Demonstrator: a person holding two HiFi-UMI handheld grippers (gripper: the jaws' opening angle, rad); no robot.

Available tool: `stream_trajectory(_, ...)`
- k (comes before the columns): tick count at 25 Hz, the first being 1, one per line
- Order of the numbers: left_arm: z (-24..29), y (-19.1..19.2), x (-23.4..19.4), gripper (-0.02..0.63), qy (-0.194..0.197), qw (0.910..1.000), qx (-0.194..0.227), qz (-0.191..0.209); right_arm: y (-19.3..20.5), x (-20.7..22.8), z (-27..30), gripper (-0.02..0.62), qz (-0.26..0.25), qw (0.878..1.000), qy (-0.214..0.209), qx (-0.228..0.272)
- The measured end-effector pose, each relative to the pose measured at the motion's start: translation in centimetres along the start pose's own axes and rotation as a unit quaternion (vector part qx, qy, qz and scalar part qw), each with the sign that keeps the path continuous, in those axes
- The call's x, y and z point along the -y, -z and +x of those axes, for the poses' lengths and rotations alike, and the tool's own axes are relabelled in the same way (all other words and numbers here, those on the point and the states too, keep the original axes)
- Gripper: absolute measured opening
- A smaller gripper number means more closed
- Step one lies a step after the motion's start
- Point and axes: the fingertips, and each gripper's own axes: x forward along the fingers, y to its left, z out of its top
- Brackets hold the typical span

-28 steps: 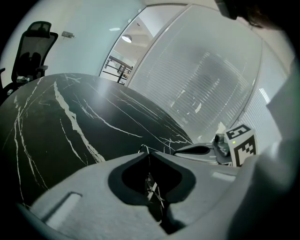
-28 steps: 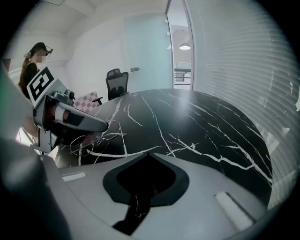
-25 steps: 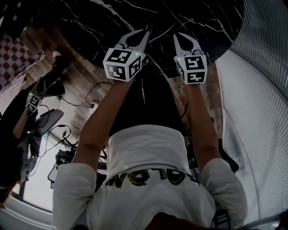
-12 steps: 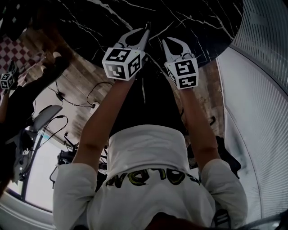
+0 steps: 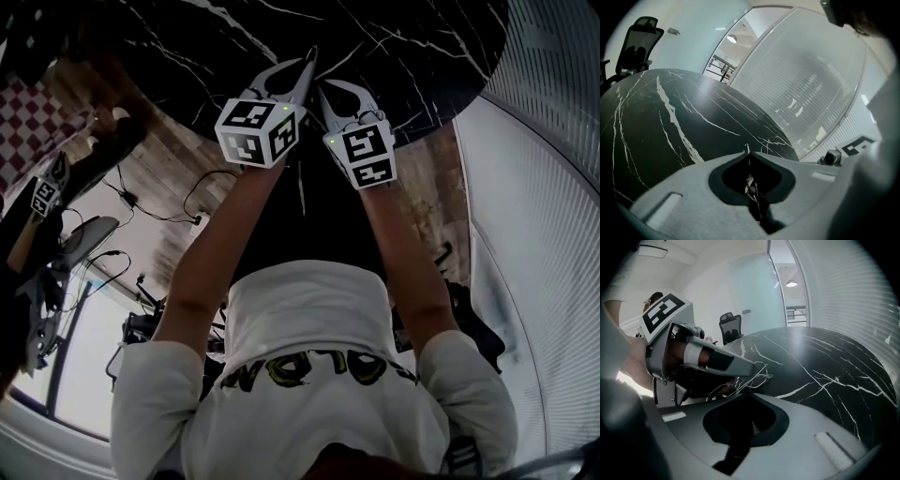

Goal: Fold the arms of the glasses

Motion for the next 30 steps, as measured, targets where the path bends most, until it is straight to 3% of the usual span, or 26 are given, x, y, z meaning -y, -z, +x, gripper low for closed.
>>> stream_trajectory(8, -0.3, -0.1, 0.4, 0.009, -0.001, 1.0, 0.002, -0.001, -0.1, -0.7, 0.6, 0.003, 0.002, 1.0, -0.007, 0.004)
stream_trajectory(13, -0.4, -0.1, 1.6, 0.045, 0.01, 0.9996, -0.005, 0.026, -0.4, -0.7, 0.9, 0.003, 0.001, 1.0, -0.009, 0.009)
stream_trajectory(17, 0.0, 0.6, 2.8, 0.087, 0.026, 0.9987, -0.015, 0.042, 0.1, 0.8, -0.2, 0.003, 0.008, 1.0, 0.012, 0.007)
stream_trajectory(22, -0.4, 0.7, 3.3, 0.092, 0.025, 0.9984, -0.01, 0.049, 1.3, 3.4, -3.5, 0.003, 0.015, 0.999, 0.042, 0.007)
stream_trajectory(27, -4.4, -0.6, 5.0, 0.092, 0.022, 0.9985, 0.007, 0.049, -0.5, 3.5, -9.2, 0.003, 0.015, 0.998, 0.046, 0.036)
stream_trajectory(30, -9.8, -1.8, 5.5, 0.091, 0.033, 0.9972, 0.043, 0.05, -3.9, 0.5, -12.2, 0.003, -0.012, 0.996, 0.057, 0.065)
